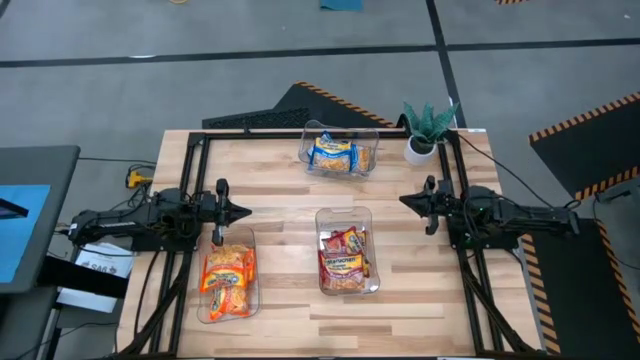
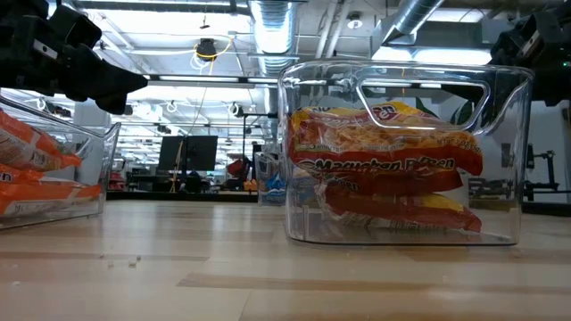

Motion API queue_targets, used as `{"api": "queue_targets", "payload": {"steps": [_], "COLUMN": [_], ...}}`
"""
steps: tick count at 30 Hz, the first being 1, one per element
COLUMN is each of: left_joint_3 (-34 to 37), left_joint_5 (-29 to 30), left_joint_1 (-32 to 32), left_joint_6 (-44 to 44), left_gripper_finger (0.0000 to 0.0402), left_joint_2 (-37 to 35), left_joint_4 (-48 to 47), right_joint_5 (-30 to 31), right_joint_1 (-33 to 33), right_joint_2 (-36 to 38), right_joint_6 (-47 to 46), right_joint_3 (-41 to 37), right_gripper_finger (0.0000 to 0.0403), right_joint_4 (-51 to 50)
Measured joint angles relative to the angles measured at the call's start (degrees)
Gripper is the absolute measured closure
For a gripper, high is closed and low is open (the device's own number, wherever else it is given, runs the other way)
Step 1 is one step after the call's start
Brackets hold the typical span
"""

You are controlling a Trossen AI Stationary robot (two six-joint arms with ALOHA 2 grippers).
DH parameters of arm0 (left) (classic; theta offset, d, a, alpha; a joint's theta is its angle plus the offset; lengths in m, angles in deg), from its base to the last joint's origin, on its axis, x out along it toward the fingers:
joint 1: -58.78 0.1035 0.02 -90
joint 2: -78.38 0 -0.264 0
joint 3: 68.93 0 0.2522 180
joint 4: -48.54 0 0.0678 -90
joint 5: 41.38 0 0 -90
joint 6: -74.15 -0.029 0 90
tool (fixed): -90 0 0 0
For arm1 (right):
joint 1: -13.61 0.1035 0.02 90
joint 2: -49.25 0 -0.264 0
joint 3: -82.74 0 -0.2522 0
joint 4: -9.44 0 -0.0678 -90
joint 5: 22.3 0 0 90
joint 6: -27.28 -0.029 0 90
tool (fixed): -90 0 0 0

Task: Sort Maruchan noodles
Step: Return to Home Position

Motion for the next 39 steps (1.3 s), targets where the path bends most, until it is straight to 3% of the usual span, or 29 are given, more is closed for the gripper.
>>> {"api": "queue_targets", "payload": {"steps": [15,39], "left_joint_3": [0.00,0.00], "left_joint_5": [-0.02,0.01], "left_joint_1": [-5.95,-6.37], "left_joint_6": [0.00,0.00], "left_gripper_finger": [0.0401,0.0401], "left_joint_2": [-0.02,0.13], "left_joint_4": [-0.02,-0.04], "right_joint_5": [-0.02,-0.02], "right_joint_1": [0.00,0.00], "right_joint_2": [0.00,0.00], "right_joint_6": [-0.01,-0.01], "right_joint_3": [0.00,0.00], "right_gripper_finger": [0.0370,0.0370], "right_joint_4": [-0.02,-0.02]}}
